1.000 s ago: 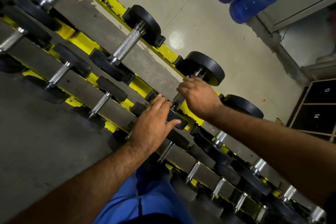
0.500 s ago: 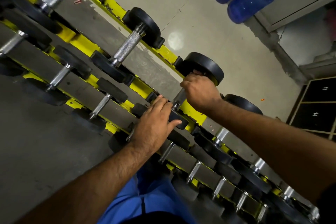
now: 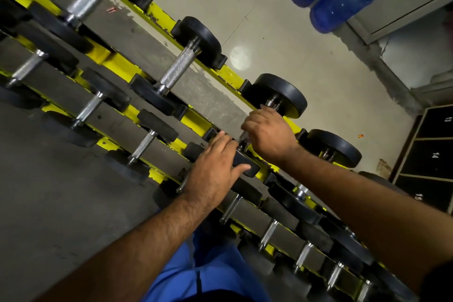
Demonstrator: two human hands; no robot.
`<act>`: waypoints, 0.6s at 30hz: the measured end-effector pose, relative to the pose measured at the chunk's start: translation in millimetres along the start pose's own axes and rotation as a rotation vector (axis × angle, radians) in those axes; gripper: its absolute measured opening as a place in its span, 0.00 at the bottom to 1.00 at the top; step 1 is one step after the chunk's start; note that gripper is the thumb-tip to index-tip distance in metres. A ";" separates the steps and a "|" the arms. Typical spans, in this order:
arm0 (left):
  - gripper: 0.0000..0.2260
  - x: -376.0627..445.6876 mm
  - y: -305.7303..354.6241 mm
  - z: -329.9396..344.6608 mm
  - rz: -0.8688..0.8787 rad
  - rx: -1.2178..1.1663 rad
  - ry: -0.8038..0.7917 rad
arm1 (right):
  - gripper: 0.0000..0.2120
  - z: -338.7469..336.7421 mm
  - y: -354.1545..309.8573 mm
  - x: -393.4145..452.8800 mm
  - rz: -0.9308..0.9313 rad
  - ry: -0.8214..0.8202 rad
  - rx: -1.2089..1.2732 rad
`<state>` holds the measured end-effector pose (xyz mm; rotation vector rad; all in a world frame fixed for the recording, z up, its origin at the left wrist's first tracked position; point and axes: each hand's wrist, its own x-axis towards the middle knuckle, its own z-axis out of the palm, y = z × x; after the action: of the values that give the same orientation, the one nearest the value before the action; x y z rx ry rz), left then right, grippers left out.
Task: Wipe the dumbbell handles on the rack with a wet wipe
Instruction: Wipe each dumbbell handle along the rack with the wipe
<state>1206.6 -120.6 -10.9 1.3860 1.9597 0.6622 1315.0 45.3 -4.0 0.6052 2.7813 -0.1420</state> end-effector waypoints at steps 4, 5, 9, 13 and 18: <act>0.28 -1.2 -0.7 0.4 0.002 -0.035 0.019 | 0.14 -4.3 -4.1 -8.5 -0.259 -0.042 0.136; 0.27 -2.0 -0.7 0.8 -0.002 -0.040 0.020 | 0.16 -9.1 3.6 -5.8 -0.238 -0.042 0.119; 0.27 -0.8 -3.7 0.7 -0.001 -0.051 0.022 | 0.18 -10.1 10.9 0.0 0.011 0.054 0.033; 0.25 0.2 -3.9 -1.1 -0.008 -0.094 0.031 | 0.16 2.8 1.1 -17.1 -0.256 -0.024 0.069; 0.23 2.6 -8.1 -1.7 -0.007 -0.103 0.026 | 0.19 5.3 9.8 -17.8 -0.107 0.055 0.046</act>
<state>1199.7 -120.8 -16.1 1.3135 1.9219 0.7700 1336.0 46.4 -4.0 0.4777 2.8713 -0.2156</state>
